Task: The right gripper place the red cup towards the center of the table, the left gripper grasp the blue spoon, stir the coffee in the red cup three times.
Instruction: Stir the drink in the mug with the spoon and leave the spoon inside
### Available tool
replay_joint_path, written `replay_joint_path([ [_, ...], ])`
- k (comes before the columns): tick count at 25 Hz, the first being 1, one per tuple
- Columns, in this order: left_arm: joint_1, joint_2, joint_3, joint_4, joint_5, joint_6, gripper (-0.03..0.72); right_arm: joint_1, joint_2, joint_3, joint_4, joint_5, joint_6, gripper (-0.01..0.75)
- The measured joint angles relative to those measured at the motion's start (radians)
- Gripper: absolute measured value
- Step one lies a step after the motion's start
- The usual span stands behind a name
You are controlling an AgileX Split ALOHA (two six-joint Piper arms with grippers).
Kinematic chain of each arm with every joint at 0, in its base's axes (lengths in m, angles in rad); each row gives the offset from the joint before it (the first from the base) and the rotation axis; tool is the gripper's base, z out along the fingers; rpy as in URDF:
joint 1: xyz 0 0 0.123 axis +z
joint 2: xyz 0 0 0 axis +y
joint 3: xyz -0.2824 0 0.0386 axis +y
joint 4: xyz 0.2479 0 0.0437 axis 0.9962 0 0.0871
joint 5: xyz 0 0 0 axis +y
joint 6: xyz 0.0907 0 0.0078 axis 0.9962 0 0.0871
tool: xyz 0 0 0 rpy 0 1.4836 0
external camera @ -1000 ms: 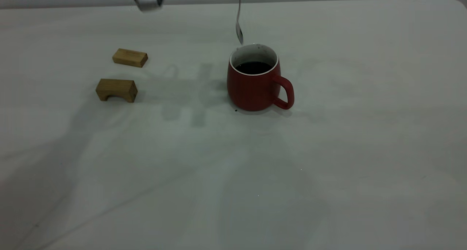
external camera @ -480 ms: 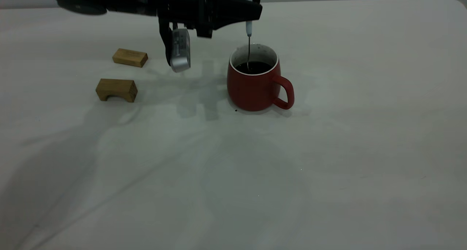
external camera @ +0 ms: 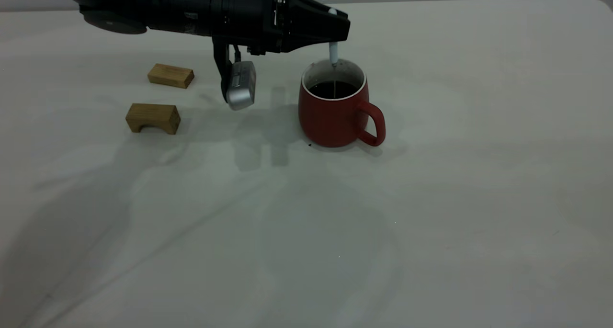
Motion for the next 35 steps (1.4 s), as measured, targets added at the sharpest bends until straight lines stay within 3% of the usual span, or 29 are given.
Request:
replay_joint_path([
  [6,0.0,-0.009,0.0,0.019,-0.098,0.138,0.165,0.0,0.0,0.0,0.0,0.0,0.0,0.44],
  [10,-0.001,-0.009,0.0,-0.029,-0.1,0.269,0.165,0.0,0.0,0.0,0.001,0.0,0.0,0.44],
  [15,-0.019,-0.005,0.0,-0.043,-0.02,0.138,0.165,0.0,0.0,0.0,0.002,0.0,0.0,0.44],
  [19,-0.029,-0.005,0.0,0.01,-0.032,0.035,0.165,0.0,0.0,0.0,0.002,0.0,0.0,0.44],
  [24,-0.028,-0.005,0.0,0.034,-0.085,0.135,0.165,0.0,0.0,0.0,0.002,0.0,0.0,0.44],
  [30,-0.026,-0.005,0.0,-0.037,-0.113,0.317,0.165,0.0,0.0,0.0,0.002,0.0,0.0,0.44],
  [35,-0.033,-0.005,0.0,-0.048,-0.063,0.166,0.165,0.0,0.0,0.0,0.002,0.0,0.0,0.44],
])
